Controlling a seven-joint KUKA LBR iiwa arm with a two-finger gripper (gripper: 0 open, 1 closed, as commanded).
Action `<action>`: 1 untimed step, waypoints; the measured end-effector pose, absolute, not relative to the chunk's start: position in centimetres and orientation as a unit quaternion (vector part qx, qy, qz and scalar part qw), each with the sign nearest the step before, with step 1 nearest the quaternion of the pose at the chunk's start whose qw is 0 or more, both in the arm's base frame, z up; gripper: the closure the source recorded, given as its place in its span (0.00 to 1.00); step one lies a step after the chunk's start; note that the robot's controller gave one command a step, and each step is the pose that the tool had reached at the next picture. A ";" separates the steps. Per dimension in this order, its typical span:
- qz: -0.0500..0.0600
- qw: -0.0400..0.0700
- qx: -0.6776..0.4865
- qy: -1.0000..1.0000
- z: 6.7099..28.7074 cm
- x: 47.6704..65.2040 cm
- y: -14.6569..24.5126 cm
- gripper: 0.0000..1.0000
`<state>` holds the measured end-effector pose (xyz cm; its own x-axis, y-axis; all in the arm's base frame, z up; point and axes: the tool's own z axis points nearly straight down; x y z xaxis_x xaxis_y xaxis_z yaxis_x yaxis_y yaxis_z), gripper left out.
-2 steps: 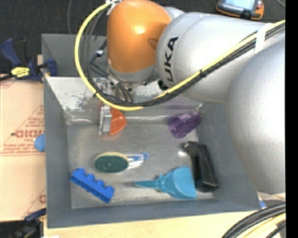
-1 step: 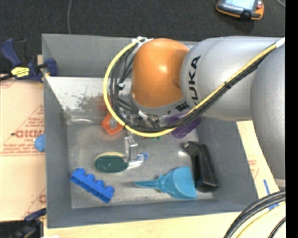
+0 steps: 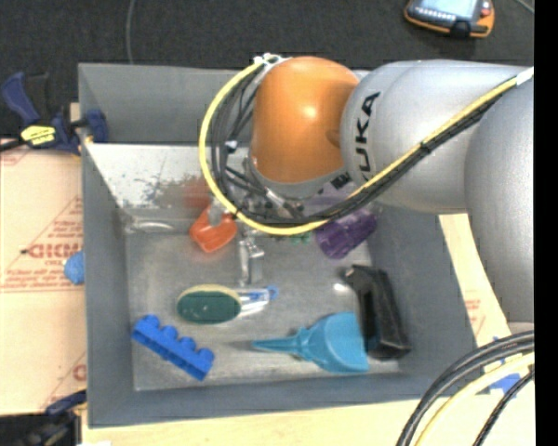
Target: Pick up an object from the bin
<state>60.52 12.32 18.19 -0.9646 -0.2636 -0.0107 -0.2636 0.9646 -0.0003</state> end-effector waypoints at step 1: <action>0.000 0.007 -0.127 0.992 16.9 58.1 13.2 0.00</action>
Offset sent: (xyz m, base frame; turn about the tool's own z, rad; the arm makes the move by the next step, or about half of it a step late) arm 0.0132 0.0399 0.0259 -0.1127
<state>58.08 13.17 16.88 -0.9675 -0.2523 -0.0137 -0.2523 0.9676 -0.0016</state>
